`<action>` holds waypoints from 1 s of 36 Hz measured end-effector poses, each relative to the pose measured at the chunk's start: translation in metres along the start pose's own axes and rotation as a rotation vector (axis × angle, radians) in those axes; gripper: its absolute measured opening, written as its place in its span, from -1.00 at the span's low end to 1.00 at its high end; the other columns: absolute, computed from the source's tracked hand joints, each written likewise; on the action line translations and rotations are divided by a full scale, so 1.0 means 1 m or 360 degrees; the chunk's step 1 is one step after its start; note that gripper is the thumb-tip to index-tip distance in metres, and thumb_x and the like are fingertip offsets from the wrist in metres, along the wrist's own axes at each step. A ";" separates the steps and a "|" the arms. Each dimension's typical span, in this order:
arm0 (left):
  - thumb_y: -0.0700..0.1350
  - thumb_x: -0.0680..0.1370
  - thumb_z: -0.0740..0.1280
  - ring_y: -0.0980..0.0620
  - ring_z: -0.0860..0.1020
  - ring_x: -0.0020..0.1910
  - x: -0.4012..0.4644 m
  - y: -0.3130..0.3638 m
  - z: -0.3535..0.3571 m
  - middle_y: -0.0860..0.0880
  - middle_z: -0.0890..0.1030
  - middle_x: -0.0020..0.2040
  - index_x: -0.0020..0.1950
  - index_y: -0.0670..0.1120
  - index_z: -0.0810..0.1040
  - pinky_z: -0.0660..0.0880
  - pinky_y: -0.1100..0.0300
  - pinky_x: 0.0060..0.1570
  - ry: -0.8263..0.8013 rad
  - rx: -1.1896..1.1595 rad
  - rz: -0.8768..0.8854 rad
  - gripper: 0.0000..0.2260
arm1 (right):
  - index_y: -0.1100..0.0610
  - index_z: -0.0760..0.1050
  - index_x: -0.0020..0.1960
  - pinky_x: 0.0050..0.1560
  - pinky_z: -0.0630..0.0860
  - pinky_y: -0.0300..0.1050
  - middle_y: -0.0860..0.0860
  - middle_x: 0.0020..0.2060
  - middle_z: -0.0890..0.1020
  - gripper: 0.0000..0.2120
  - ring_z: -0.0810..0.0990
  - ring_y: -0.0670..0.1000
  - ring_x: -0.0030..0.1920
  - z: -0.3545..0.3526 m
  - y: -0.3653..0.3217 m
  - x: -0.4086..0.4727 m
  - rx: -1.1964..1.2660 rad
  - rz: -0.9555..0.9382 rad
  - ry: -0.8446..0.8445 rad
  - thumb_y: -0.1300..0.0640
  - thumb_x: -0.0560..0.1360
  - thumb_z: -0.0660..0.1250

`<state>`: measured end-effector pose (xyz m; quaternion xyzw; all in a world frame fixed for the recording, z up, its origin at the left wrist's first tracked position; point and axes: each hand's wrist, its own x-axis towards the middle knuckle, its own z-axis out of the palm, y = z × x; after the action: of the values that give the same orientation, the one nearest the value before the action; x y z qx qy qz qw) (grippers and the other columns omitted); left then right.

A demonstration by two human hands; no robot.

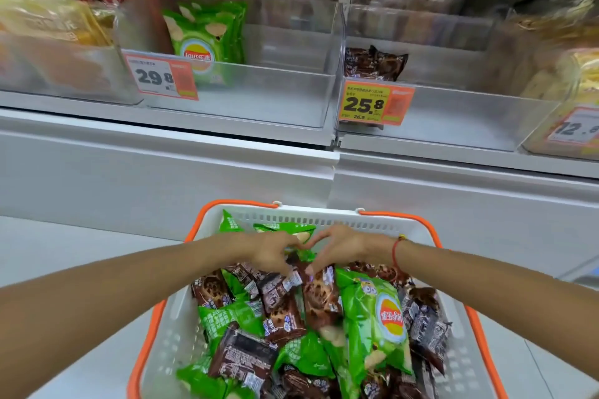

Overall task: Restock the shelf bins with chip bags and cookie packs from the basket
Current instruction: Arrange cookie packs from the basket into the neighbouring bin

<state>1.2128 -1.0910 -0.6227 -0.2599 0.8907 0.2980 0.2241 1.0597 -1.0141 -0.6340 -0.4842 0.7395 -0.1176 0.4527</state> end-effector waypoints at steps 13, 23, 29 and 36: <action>0.07 0.64 0.06 -0.03 0.57 -0.03 0.011 0.033 -0.032 -0.14 0.59 0.07 0.15 -0.13 0.47 0.50 0.12 -0.02 0.0209 -0.1912 -0.0170 -0.67 | 0.13 0.59 0.03 -0.31 0.51 -0.35 0.09 -0.11 0.67 -0.78 0.63 -0.08 -0.22 -0.079 -0.021 -0.041 0.0978 -0.0282 0.0521 0.23 0.40 0.49; 0.01 0.57 0.30 0.10 0.59 0.10 0.007 0.041 -0.040 0.01 0.66 0.10 0.22 -0.03 0.53 0.47 0.21 0.15 0.0587 -0.1956 0.0198 -0.74 | 0.12 0.53 0.14 -0.12 0.53 -0.22 0.01 0.05 0.59 -0.57 0.56 -0.01 0.01 -0.083 -0.039 -0.059 0.0665 -0.0113 0.0574 -0.21 0.50 0.30; -0.14 0.50 0.40 0.07 0.58 0.11 0.000 0.037 -0.053 -0.06 0.65 0.12 0.21 -0.16 0.56 0.50 0.23 0.02 0.0791 -0.2120 0.0153 -0.70 | 0.20 0.59 0.04 -0.13 0.55 -0.30 0.09 -0.11 0.64 -0.85 0.59 -0.07 -0.19 -0.097 -0.040 -0.067 0.0849 -0.0287 0.0689 0.14 0.53 0.36; 0.09 0.36 0.45 0.07 0.62 0.02 -0.012 0.040 -0.068 0.02 0.67 -0.01 0.11 0.01 0.57 0.51 0.24 -0.08 0.0916 -0.1893 0.0237 -0.64 | 0.18 0.56 -0.02 -0.19 0.55 -0.32 0.02 -0.24 0.63 -0.94 0.60 -0.09 -0.23 -0.110 -0.046 -0.073 0.0785 -0.0431 0.0825 0.22 0.55 0.32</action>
<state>1.1813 -1.1035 -0.5499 -0.3463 0.6144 0.6721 -0.2253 1.0106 -1.0064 -0.5040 -0.4082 0.7083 -0.4693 0.3338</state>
